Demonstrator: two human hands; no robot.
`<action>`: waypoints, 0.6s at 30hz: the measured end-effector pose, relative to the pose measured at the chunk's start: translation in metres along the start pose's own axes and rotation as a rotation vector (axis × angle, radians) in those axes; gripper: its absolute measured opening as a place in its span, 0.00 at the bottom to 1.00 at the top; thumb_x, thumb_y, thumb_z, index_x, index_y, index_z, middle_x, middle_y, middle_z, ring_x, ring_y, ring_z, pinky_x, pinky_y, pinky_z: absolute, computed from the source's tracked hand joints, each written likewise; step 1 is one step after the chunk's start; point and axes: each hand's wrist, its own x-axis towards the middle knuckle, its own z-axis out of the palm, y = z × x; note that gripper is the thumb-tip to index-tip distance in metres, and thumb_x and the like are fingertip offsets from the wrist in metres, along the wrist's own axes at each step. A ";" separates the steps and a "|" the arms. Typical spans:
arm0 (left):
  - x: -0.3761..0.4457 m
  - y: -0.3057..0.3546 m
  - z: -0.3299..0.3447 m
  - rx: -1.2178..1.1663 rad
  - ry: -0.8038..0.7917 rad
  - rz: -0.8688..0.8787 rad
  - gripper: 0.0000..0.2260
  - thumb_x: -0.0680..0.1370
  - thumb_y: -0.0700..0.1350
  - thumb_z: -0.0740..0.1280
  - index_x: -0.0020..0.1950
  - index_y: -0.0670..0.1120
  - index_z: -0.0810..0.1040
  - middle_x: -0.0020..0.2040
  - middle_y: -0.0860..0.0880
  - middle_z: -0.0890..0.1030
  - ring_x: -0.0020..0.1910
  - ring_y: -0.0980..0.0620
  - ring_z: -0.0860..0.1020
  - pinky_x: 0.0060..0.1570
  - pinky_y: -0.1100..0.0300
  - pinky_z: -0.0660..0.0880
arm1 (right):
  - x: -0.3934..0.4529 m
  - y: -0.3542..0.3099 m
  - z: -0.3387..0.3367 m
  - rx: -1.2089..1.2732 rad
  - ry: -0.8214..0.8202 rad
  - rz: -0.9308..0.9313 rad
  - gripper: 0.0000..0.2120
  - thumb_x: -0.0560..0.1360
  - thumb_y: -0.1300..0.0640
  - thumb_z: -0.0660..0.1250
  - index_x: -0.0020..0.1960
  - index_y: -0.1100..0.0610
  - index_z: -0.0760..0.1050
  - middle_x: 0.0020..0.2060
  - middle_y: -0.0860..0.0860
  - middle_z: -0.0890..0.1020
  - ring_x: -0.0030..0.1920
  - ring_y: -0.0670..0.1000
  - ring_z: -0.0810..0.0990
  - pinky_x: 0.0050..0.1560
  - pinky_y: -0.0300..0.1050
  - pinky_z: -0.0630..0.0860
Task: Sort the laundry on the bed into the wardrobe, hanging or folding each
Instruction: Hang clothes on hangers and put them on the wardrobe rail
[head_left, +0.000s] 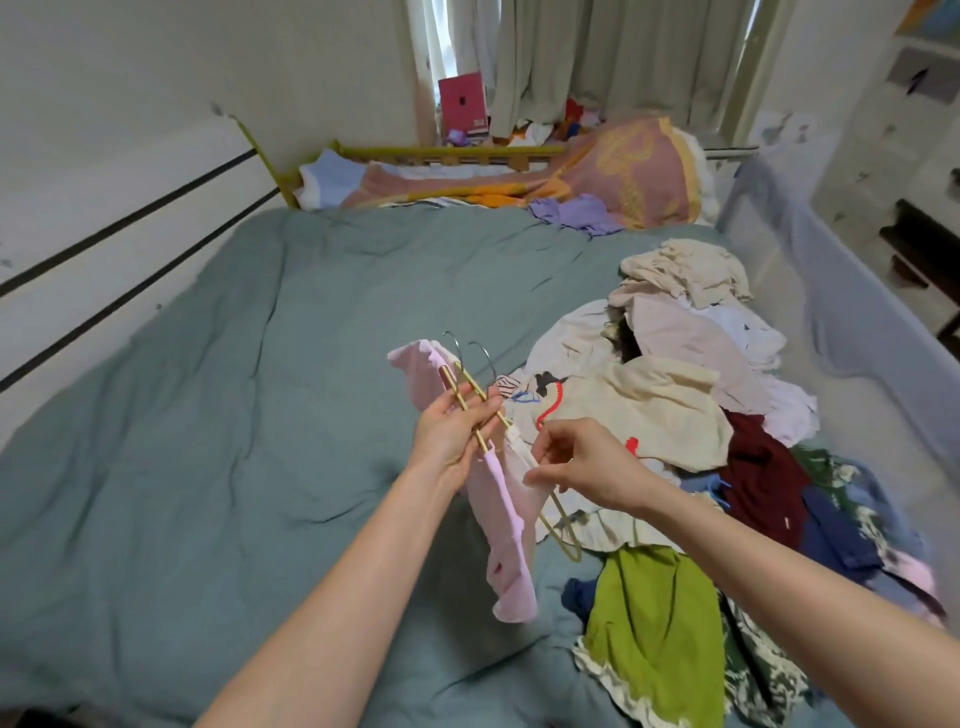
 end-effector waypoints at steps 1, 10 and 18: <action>0.001 -0.001 -0.005 -0.002 0.008 -0.008 0.10 0.74 0.26 0.66 0.50 0.39 0.74 0.44 0.42 0.82 0.34 0.55 0.83 0.38 0.63 0.81 | 0.000 -0.002 0.004 -0.027 0.018 -0.006 0.08 0.67 0.64 0.76 0.37 0.60 0.76 0.29 0.49 0.76 0.31 0.46 0.73 0.33 0.37 0.70; 0.013 -0.023 -0.021 -0.058 0.066 -0.056 0.03 0.79 0.32 0.62 0.50 0.38 0.70 0.44 0.40 0.80 0.32 0.49 0.84 0.32 0.57 0.81 | -0.014 0.009 0.010 -0.139 0.222 -0.003 0.07 0.69 0.64 0.72 0.34 0.57 0.78 0.30 0.49 0.81 0.32 0.45 0.75 0.35 0.35 0.71; 0.041 -0.043 -0.009 -0.014 0.131 -0.147 0.05 0.81 0.33 0.60 0.46 0.36 0.74 0.37 0.43 0.75 0.36 0.50 0.76 0.34 0.58 0.82 | -0.012 0.069 -0.002 -0.028 0.084 0.204 0.05 0.75 0.62 0.67 0.42 0.60 0.81 0.34 0.49 0.82 0.33 0.44 0.79 0.37 0.37 0.74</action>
